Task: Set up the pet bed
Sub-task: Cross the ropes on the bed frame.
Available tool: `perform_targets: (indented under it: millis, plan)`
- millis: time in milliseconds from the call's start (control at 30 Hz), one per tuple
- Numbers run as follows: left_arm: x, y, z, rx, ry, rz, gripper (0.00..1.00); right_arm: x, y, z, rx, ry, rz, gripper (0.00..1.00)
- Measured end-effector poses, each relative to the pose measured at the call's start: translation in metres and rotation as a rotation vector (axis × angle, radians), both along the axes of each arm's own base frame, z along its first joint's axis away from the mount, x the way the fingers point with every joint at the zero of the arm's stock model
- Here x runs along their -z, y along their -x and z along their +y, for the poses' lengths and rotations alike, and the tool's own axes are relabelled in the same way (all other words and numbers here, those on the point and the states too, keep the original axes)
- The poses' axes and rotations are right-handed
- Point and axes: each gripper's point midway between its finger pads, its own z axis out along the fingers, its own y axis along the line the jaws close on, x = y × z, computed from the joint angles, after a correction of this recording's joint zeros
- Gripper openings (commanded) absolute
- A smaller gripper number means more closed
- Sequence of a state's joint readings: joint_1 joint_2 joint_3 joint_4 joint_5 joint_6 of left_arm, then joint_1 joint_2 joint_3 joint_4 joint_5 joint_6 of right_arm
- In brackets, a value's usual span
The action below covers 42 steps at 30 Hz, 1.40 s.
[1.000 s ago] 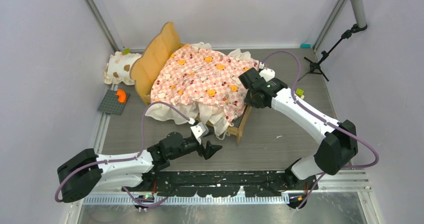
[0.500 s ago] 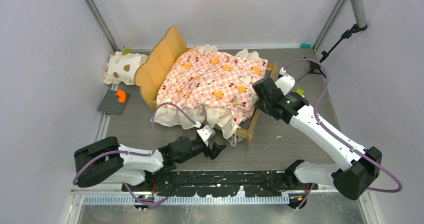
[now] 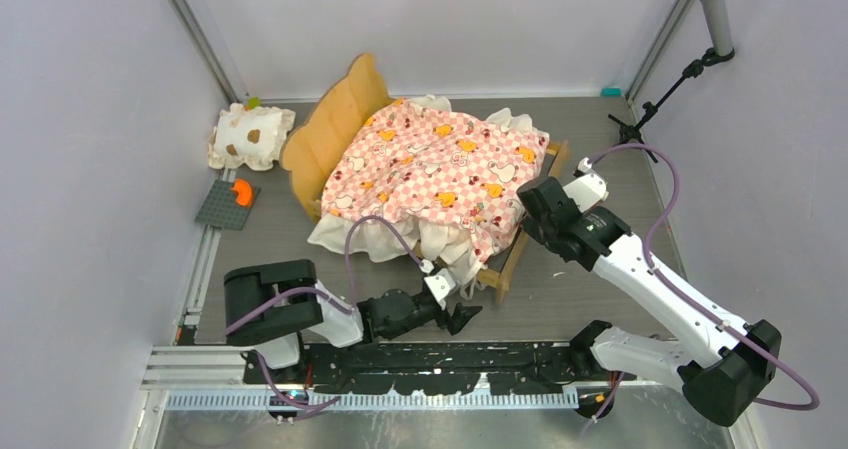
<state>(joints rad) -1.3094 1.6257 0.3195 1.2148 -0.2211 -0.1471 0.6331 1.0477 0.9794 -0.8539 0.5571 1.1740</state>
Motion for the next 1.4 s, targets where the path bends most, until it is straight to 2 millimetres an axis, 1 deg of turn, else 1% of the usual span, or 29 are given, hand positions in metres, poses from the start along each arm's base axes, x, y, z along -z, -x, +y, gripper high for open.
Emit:
perform_targets:
  millis: [100,233,367,533,600,667,733,767,933,1033,1100,1233,1300,1400]
  plan:
    - [0.0,0.001,-0.007,-0.009,0.021,-0.007,0.76,0.0,0.0,0.0,0.001,-0.002,0.001,0.0]
    - [-0.002,-0.008,-0.017,-0.051,0.044,-0.016,0.73,-0.001,-0.001,0.001,0.002,-0.005,-0.004,0.01]
    - [-0.001,-0.016,-0.024,-0.098,0.046,-0.029,0.64,-0.003,-0.003,0.001,0.007,-0.012,-0.015,0.01]
    - [0.0,-0.028,-0.022,-0.163,0.026,-0.066,0.52,-0.004,-0.005,0.002,0.009,-0.018,-0.024,0.01]
    - [0.0,-0.032,-0.021,-0.186,0.019,-0.076,0.5,-0.004,-0.006,0.002,0.008,-0.022,-0.025,0.01]
    - [0.0,-0.037,-0.021,-0.21,0.013,-0.088,0.51,-0.005,-0.007,0.003,0.008,-0.024,-0.029,0.01]
    - [-0.001,-0.04,-0.021,-0.23,0.01,-0.095,0.57,-0.006,-0.008,0.003,0.01,-0.025,-0.034,0.01]
    - [-0.001,-0.041,-0.022,-0.235,0.011,-0.095,0.58,-0.007,-0.008,0.003,0.012,-0.028,-0.039,0.0]
    - [-0.001,-0.049,-0.027,-0.288,0.017,-0.098,0.58,-0.01,-0.012,0.004,0.025,-0.038,-0.058,0.01]
    - [-0.001,-0.057,-0.027,-0.344,0.019,-0.099,0.56,-0.011,-0.013,0.004,0.034,-0.049,-0.067,0.01]
    - [0.0,-0.063,-0.026,-0.387,0.019,-0.1,0.52,-0.012,-0.014,0.005,0.037,-0.055,-0.07,0.01]
    - [-0.001,-0.073,-0.02,-0.465,0.024,-0.1,0.42,-0.013,-0.014,0.007,0.04,-0.065,-0.075,0.0]
    - [-0.002,-0.076,-0.019,-0.488,0.029,-0.099,0.33,-0.013,-0.014,0.007,0.044,-0.068,-0.078,0.01]
    - [-0.003,-0.077,-0.019,-0.501,0.037,-0.094,0.14,-0.014,-0.014,0.007,0.048,-0.071,-0.083,0.01]
